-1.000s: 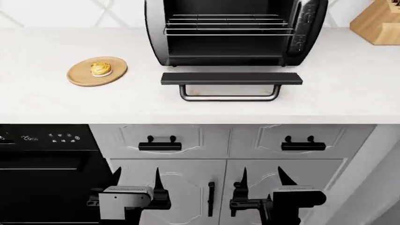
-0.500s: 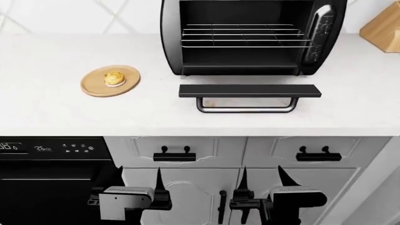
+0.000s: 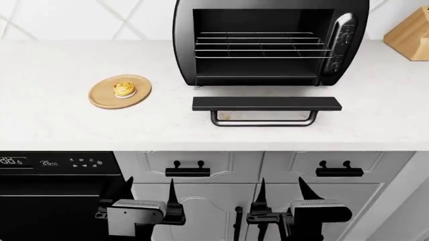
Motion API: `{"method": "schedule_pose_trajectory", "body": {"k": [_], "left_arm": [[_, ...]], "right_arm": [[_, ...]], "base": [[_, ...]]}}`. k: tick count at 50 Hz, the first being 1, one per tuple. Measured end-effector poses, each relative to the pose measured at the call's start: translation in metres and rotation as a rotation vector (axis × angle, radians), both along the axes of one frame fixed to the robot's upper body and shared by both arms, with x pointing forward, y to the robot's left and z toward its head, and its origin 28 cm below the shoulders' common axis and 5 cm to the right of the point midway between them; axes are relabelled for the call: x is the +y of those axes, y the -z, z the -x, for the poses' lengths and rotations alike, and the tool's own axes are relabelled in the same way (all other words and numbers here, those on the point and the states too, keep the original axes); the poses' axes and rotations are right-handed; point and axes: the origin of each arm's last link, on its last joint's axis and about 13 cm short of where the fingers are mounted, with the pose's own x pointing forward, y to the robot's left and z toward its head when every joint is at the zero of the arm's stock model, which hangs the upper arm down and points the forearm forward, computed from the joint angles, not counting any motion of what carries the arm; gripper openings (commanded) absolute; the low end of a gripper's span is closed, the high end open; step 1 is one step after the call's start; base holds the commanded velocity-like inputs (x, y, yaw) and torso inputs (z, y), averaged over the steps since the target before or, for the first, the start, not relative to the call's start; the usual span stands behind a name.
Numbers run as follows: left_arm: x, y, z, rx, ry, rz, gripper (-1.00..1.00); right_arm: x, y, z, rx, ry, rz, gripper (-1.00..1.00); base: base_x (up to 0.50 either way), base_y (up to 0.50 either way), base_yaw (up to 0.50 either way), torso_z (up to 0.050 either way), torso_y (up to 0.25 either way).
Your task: Place the scone on the rack of the toaster oven.
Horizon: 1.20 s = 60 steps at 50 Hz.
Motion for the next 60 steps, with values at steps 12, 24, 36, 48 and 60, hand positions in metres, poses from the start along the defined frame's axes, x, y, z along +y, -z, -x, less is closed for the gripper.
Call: {"method": "schedule_pose_trajectory", "body": {"k": [12,24,36,48,60], "left_arm": [[0.001,0.001,-0.001,-0.01,0.001,-0.021,1.0],[0.002,0.002,-0.002,-0.012,0.0,-0.044,1.0],[0.002,0.003,-0.003,-0.064,-0.025,-0.048,1.0],[0.0,-0.028,-0.004,-0.125,-0.048,-0.037,1.0],[-0.002,-0.096,0.002,-0.21,-0.053,-0.027,1.0]], "right_arm": [[0.0,0.0,0.0,0.002,0.003,-0.004,1.0],[0.0,0.0,0.0,0.004,0.005,-0.01,1.0],[0.0,0.0,-0.001,-0.037,0.023,0.004,1.0],[0.0,0.001,-0.002,-0.092,0.039,0.022,1.0],[-0.002,-0.011,-0.011,-0.161,0.043,0.053,1.0]], "base": [[0.0,0.0,0.0,0.0,0.0],[0.0,0.0,0.0,0.0,0.0],[0.0,0.0,0.0,0.0,0.0],[0.0,0.0,0.0,0.0,0.0],[0.0,0.0,0.0,0.0,0.0]]}}
